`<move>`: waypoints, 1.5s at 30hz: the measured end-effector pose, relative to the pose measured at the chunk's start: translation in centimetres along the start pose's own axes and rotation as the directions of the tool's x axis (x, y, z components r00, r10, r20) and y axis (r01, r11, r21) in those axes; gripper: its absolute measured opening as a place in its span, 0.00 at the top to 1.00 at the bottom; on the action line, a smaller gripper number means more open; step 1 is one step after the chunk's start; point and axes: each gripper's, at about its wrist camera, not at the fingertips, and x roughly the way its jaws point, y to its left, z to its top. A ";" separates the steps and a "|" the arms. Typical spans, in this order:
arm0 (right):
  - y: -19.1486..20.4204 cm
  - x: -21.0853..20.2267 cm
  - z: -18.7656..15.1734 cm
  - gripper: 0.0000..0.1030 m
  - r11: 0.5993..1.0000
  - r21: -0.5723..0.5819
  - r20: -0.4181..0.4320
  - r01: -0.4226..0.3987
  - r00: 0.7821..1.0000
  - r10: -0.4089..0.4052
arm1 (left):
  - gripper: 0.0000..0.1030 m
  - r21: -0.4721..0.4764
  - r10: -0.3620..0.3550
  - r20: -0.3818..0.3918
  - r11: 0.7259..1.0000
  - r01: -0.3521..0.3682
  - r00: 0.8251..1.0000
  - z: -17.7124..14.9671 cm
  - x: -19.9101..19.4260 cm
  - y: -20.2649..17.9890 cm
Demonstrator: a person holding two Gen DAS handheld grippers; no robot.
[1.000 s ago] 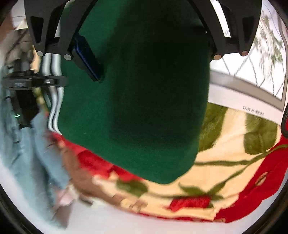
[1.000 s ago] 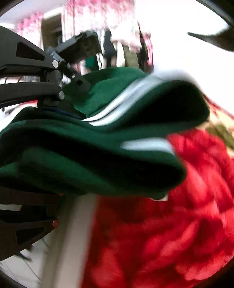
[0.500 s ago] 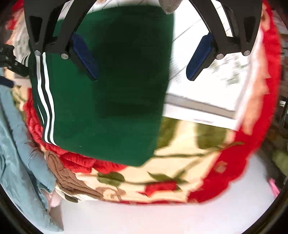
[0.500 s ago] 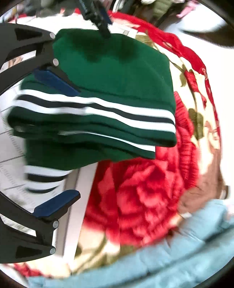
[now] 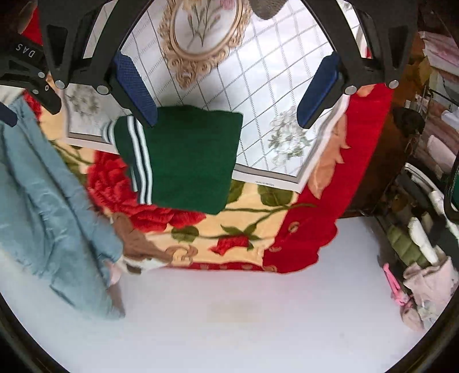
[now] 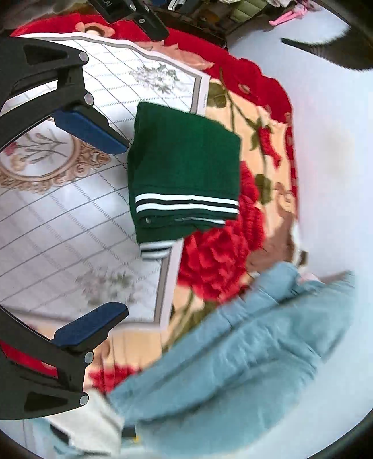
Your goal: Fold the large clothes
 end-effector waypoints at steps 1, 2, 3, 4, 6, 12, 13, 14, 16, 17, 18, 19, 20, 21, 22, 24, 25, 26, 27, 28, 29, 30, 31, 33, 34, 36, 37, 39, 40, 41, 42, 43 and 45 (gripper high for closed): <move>-0.3 -2.5 -0.5 0.00 1.000 0.001 0.016 0.010 1.000 -0.010 | 0.04 -0.006 -0.006 0.006 1.000 0.006 1.000 -0.1 -1.5 0.1; -0.6 -5.0 -0.9 0.00 1.000 0.006 0.031 0.024 0.999 -0.024 | 0.04 -0.011 -0.012 0.017 1.000 0.012 1.000 -0.1 -3.8 0.4; -1.1 -7.2 -1.5 0.00 0.999 0.011 0.038 0.035 0.999 -0.035 | 0.04 -0.014 -0.013 0.026 1.000 0.014 1.000 -0.1 -5.1 0.6; -1.3 -9.6 -1.9 0.00 0.999 0.015 0.048 0.037 0.998 -0.037 | 0.04 -0.016 -0.015 0.039 1.000 0.015 0.999 -0.2 -6.9 0.8; -2.0 -14.6 -2.8 0.00 0.999 0.022 0.075 0.047 0.996 -0.049 | 0.04 -0.018 -0.017 0.070 1.000 0.019 0.997 -0.5 -10.4 1.1; -3.0 -26.1 -5.1 0.00 0.997 0.035 0.155 0.063 0.986 -0.067 | 0.04 -0.020 -0.044 0.111 0.999 0.047 0.993 -1.4 -18.8 2.0; -3.2 -27.6 -5.4 0.00 0.997 0.038 0.165 0.064 0.984 -0.069 | 0.04 -0.017 -0.045 0.118 0.999 0.047 0.992 -1.6 -20.0 2.1; -3.4 -28.8 -5.7 0.00 0.997 0.042 0.174 0.064 0.982 -0.070 | 0.04 -0.011 -0.041 0.127 0.999 0.042 0.991 -1.7 -21.2 2.2; -4.0 -31.9 -6.5 0.00 0.996 0.057 0.191 0.067 0.978 -0.077 | 0.04 -0.003 -0.042 0.146 0.999 0.043 0.988 -2.0 -23.3 2.4; -4.3 -33.5 -6.8 0.00 0.996 0.065 0.197 0.065 0.977 -0.077 | 0.04 -0.001 -0.044 0.158 0.999 0.044 0.986 -2.1 -24.3 2.5; -4.5 -34.9 -7.2 0.00 0.996 0.070 0.204 0.063 0.976 -0.076 | 0.04 0.002 -0.046 0.167 0.999 0.046 0.985 -2.2 -25.2 2.4; -4.5 -35.8 -7.5 0.00 0.995 0.072 0.211 0.062 0.975 -0.076 | 0.04 0.005 -0.050 0.172 0.999 0.050 0.984 -2.3 -26.1 2.5; -4.6 -37.2 -7.8 0.00 0.995 0.075 0.224 0.061 0.972 -0.077 | 0.04 0.008 -0.051 0.178 0.999 0.050 0.983 -2.5 -26.9 2.6; -4.6 -38.4 -8.2 0.00 0.995 0.078 0.235 0.063 0.969 -0.080 | 0.04 0.013 -0.047 0.180 0.999 0.046 0.983 -2.6 -27.7 2.6; -4.6 -39.1 -8.3 0.00 0.995 0.079 0.241 0.064 0.967 -0.081 | 0.04 0.017 -0.047 0.175 0.999 0.045 0.983 -2.7 -28.2 2.5; -4.7 -40.9 -8.6 0.00 0.995 0.079 0.248 0.062 0.965 -0.080 | 0.04 0.012 -0.053 0.157 0.999 0.051 0.986 -2.8 -29.1 2.6; -4.7 -41.7 -8.8 0.00 0.995 0.081 0.246 0.056 0.966 -0.075 | 0.04 0.009 -0.052 0.150 0.999 0.051 0.987 -2.8 -29.5 2.7; -4.8 -42.5 -8.9 0.00 0.995 0.083 0.246 0.052 0.967 -0.071 | 0.04 0.007 -0.051 0.147 0.999 0.051 0.988 -2.9 -29.9 2.7; -4.8 -43.0 -9.0 0.00 0.995 0.084 0.246 0.055 0.967 -0.074 | 0.04 0.005 -0.051 0.148 0.999 0.051 0.988 -3.0 -30.4 2.7; -4.8 -43.5 -9.0 0.00 0.995 0.082 0.245 0.059 0.966 -0.078 | 0.04 0.007 -0.051 0.149 0.999 0.050 0.988 -3.1 -30.9 2.6; -4.8 -44.1 -9.1 0.00 0.995 0.079 0.244 0.061 0.966 -0.079 | 0.04 0.008 -0.047 0.149 0.999 0.046 0.988 -3.1 -31.2 2.6; -4.7 -44.6 -9.3 0.00 0.995 0.077 0.243 0.062 0.967 -0.079 | 0.04 0.006 -0.046 0.147 0.999 0.045 0.988 -3.1 -31.5 2.5; -4.6 -44.9 -9.4 0.00 0.995 0.074 0.240 0.063 0.968 -0.079 | 0.04 0.006 -0.049 0.148 0.999 0.048 0.988 -3.2 -31.8 2.5; -4.5 -45.5 -9.4 0.00 0.995 0.069 0.230 0.066 0.970 -0.080 | 0.04 0.003 -0.045 0.152 0.999 0.045 0.987 -3.3 -32.3 2.4; -4.5 -45.9 -9.5 0.00 0.996 0.068 0.228 0.063 0.971 -0.077 | 0.04 0.002 -0.043 0.153 0.999 0.043 0.987 -3.4 -32.6 2.4; -4.5 -46.6 -9.7 0.00 0.996 0.062 0.227 0.059 0.971 -0.072 | 0.04 0.004 -0.038 0.150 0.999 0.038 0.988 -3.7 -33.2 2.2; -4.6 -46.8 -9.8 0.00 0.996 0.060 0.227 0.060 0.971 -0.072 | 0.04 0.002 -0.039 0.153 0.999 0.039 0.987 -3.7 -33.4 2.2; -4.7 -47.2 -9.8 0.00 0.997 0.058 0.229 0.058 0.971 -0.070 | 0.04 0.003 -0.033 0.166 0.999 0.033 0.986 -3.9 -33.8 2.2; -4.8 -47.5 -9.8 0.00 0.997 0.056 0.231 0.058 0.970 -0.070 | 0.04 0.002 -0.033 0.171 0.999 0.033 0.985 -3.9 -34.0 2.2; -4.9 -47.7 -9.8 0.00 0.997 0.056 0.236 0.057 0.969 -0.069 | 0.04 0.001 -0.033 0.175 0.999 0.033 0.984 -4.0 -34.2 2.2; -5.0 -47.9 -9.7 0.00 0.997 0.057 0.241 0.057 0.968 -0.069 | 0.04 0.000 -0.030 0.178 1.000 0.031 0.984 -4.1 -34.4 2.2; -5.1 -48.0 -9.6 0.00 0.997 0.057 0.245 0.058 0.967 -0.070 | 0.04 -0.003 -0.031 0.179 0.999 0.032 0.983 -4.2 -34.5 2.3; -5.3 -48.1 -9.3 0.00 0.997 0.051 0.250 0.059 0.966 -0.070 | 0.04 -0.007 -0.030 0.180 0.999 0.032 0.983 -4.3 -34.6 2.4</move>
